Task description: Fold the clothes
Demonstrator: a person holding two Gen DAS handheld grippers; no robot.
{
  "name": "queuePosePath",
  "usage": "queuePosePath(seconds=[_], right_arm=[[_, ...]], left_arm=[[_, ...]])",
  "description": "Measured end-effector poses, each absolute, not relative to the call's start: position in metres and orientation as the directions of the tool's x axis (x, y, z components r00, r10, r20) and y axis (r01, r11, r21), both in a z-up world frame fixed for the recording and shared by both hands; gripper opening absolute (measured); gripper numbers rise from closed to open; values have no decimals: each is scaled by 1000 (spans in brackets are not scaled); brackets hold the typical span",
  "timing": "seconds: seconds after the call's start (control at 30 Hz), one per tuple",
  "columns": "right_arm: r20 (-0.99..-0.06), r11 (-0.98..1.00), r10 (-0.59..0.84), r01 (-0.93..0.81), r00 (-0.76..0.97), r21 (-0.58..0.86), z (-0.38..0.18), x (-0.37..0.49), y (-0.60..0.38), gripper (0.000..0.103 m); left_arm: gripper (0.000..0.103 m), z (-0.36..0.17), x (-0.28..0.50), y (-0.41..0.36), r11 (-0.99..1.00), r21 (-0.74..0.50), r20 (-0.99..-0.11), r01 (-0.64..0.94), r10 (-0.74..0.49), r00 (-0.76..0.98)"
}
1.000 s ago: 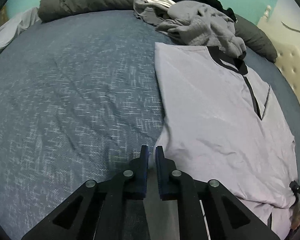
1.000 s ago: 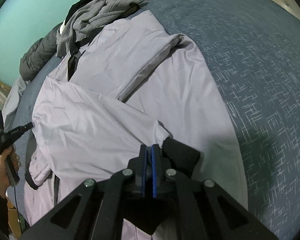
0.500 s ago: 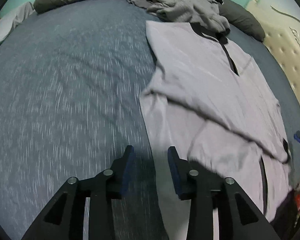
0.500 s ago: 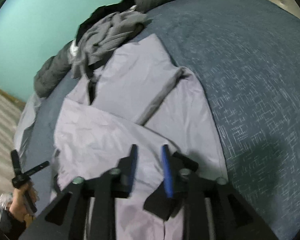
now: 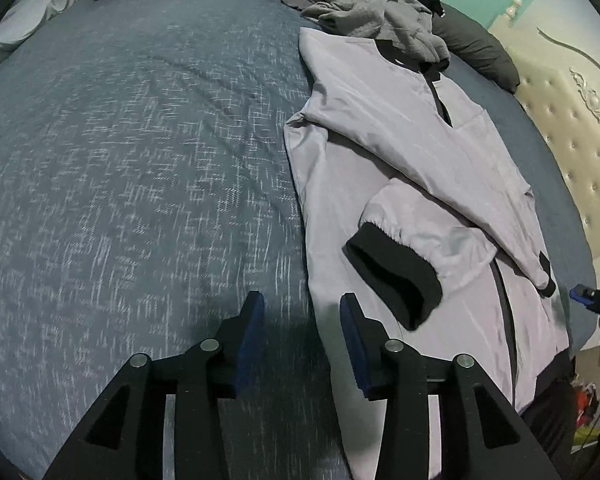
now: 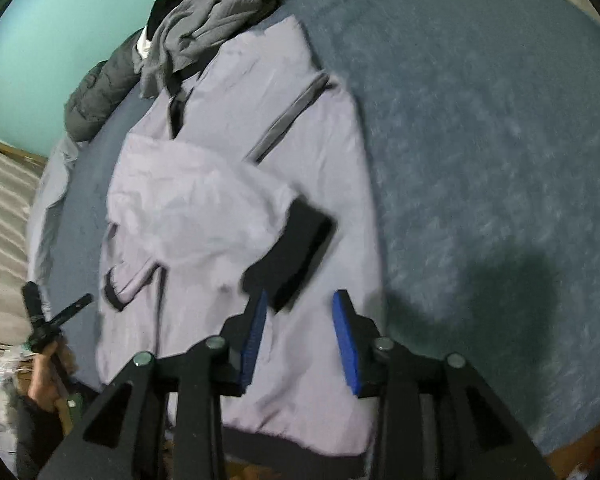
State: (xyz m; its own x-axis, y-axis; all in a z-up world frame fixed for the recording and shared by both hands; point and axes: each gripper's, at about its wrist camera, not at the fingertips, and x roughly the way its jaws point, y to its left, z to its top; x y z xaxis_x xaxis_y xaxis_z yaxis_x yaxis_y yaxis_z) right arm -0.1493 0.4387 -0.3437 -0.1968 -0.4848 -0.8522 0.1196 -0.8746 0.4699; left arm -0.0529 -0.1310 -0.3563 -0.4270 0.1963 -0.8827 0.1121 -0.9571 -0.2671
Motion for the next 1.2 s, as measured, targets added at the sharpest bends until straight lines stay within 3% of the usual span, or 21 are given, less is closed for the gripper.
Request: queuePosePath(seconds=[0.43, 0.63, 0.7, 0.77, 0.87, 1.2], right_arm=[[-833, -775, -551, 344, 43, 530, -367, -110, 248, 34], [-926, -842, -374, 402, 41, 358, -387, -105, 211, 34], [-939, -846, -343, 425, 31, 323, -390, -102, 206, 28], [-952, -845, -306, 458, 10, 276, -391, -97, 201, 11], [-957, -840, -289, 481, -4, 252, -392, -93, 199, 3], [-954, -840, -296, 488, -42, 238, -380, -95, 228, 2]], left_arm=[[50, -316, -13, -151, -963, -257, -863, 88, 187, -469], [51, -310, -6, -155, -964, -257, -854, 74, 190, -484], [51, -311, -6, -155, -964, -258, -853, 71, 193, -485], [51, -311, -7, -155, -963, -260, -853, 69, 196, -485], [51, -314, -8, -151, -962, -265, -853, 63, 204, -480], [56, -338, -8, -138, -957, -285, -874, 52, 237, -424]])
